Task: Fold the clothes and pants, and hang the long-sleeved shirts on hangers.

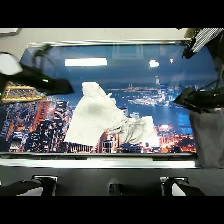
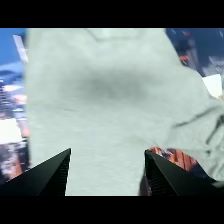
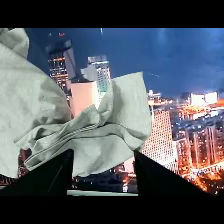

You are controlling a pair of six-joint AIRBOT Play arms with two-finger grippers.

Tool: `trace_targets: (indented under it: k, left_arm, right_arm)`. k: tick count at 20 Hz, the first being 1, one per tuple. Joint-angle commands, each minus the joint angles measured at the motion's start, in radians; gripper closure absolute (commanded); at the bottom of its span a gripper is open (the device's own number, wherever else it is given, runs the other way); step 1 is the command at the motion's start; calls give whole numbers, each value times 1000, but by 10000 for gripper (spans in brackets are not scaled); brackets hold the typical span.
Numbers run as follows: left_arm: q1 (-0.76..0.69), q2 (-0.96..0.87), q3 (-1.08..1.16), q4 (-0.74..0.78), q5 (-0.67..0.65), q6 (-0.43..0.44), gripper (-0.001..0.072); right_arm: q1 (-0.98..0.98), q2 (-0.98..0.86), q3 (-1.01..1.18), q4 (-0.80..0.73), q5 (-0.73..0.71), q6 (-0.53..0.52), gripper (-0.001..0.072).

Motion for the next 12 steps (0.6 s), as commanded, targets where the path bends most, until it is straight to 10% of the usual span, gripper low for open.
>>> trace_targets:
  k: [1, 12]
  left_arm:
    - [131, 59, 0, 30, -13, 10, 181]
    - [164, 44, 0, 30, -10, -48, 179]
  right_arm:
    - [-104, -92, -159, 130, -102, -179, 267]
    - [-76, -362, -409, 355, -335, -441, 259]
